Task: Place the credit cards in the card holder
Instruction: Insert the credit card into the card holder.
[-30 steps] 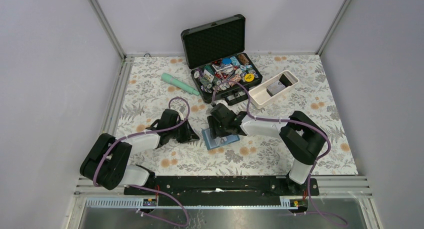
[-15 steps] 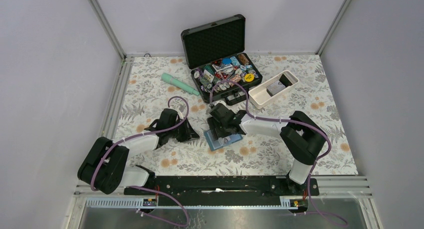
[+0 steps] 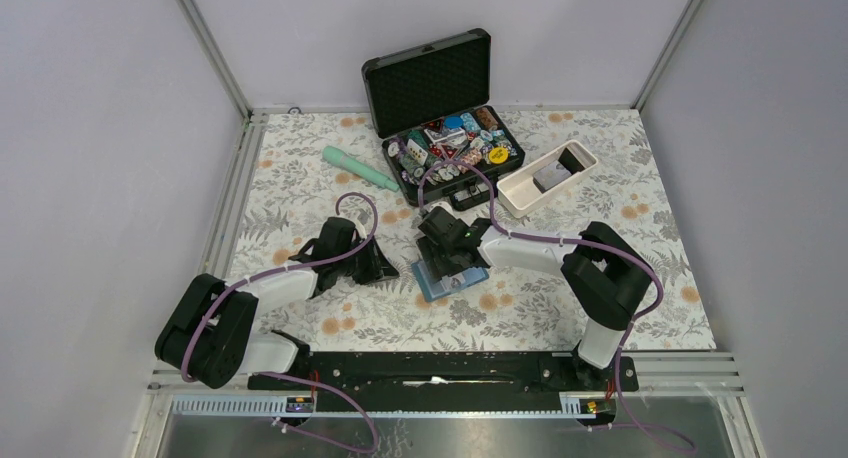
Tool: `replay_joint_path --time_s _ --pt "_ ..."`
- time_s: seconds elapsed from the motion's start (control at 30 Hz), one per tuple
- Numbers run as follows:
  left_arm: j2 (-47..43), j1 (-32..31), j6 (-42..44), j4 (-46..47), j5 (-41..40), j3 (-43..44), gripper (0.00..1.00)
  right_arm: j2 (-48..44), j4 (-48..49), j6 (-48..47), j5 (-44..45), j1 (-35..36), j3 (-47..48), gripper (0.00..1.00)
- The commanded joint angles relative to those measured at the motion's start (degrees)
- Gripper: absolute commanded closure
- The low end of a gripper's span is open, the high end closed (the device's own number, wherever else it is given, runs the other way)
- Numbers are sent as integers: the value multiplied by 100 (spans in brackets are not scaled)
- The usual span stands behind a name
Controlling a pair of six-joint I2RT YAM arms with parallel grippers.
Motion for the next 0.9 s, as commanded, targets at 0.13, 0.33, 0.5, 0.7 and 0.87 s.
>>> replay_joint_path --time_s 0.13,0.33,0.5,0.7,0.87 --pt "-179 -12 -24 166 61 106 81 -68 -182 -52 252 91 271 32" --pt "-179 -130 -147 299 74 128 80 -27 -164 139 210 93 210 32" --pt "-65 -358 -359 566 74 137 80 -78 -93 278 166 84 100 30" --pt "148 -703 -668 978 46 141 80 -22 69 473 -188 85 4 34" --pt "365 -801 -730 1135 55 154 80 -35 212 592 -397 84 -86 35"
